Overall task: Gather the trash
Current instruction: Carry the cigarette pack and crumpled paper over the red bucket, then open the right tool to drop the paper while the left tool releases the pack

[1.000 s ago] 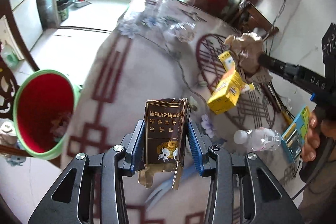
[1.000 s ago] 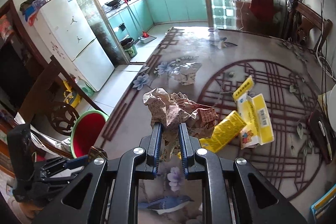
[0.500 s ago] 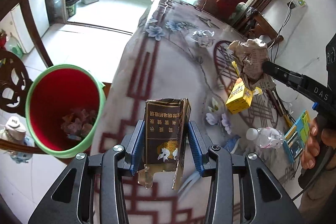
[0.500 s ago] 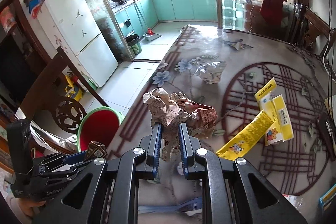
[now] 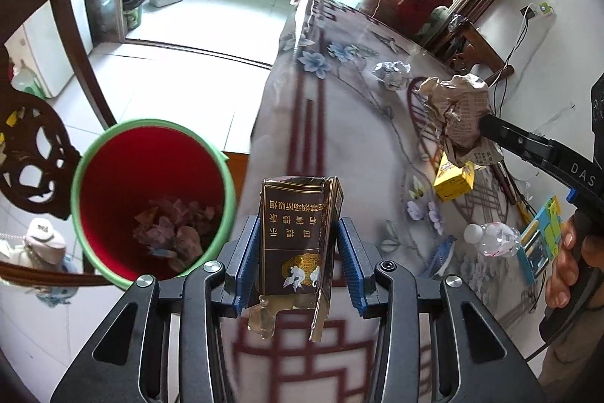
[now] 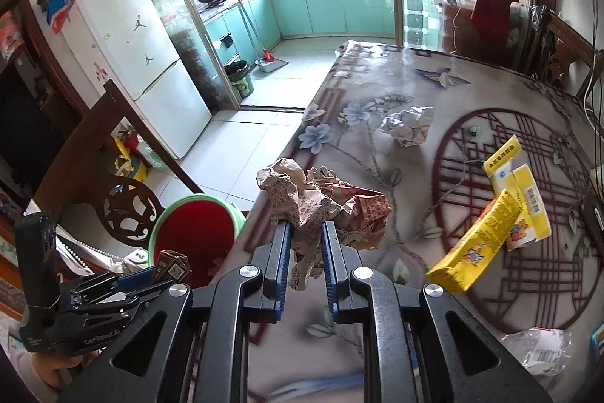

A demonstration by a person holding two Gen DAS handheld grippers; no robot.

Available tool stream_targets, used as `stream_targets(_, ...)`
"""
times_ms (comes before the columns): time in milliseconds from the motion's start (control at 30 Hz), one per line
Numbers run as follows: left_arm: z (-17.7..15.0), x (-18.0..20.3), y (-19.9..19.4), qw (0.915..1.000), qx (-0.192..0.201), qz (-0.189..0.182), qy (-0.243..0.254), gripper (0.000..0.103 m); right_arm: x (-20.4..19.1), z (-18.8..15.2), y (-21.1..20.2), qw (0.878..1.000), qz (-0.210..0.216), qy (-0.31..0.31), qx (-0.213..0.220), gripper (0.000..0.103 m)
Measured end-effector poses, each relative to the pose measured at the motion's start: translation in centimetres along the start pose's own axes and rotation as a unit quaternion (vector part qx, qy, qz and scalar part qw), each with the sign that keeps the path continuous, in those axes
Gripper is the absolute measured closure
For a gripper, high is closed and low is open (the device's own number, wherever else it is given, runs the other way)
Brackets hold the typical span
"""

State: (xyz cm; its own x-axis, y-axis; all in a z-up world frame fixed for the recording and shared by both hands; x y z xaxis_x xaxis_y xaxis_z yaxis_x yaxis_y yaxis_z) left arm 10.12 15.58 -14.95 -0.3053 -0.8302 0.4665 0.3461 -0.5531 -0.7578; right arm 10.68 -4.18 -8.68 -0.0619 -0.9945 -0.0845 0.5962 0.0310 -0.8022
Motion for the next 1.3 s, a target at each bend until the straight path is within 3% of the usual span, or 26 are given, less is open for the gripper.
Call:
stream_targets(633,0.4,-7.6,-1.1,0.9992,-0.006,0.029,-0.026,0.064,-9.3,0.2,2.7,0.999,0.018,-0.040,-0.020,0.089)
stream_targets(1033,0.8,-12.5,-0.1,0.9970,-0.013,0.058,-0.049,0.063,-16.0,-0.6,5.7,0.993,0.047,-0.093,-0.047,0.089)
stream_targets(1300,0.8,-15.1,1.7,0.9950,-0.027,0.080,-0.052,0.064,-17.8,-1.0,6.6,0.991,0.051,-0.110,-0.059,0.089)
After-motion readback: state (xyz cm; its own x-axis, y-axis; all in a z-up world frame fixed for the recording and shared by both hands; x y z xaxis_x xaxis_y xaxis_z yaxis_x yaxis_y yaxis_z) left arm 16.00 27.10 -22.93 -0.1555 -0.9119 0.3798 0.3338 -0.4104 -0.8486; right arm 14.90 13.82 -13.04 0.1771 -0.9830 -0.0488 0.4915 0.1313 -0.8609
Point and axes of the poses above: each gripper's, at about its wrist camera, not at the fingertips, and y roughly the way its jaws point, x to its right, z to its top, the point moved 5 cm from there along y, roughly the way its jaws point, and after that the axes turned 9 degrees about -z, right-handed, at the moved point
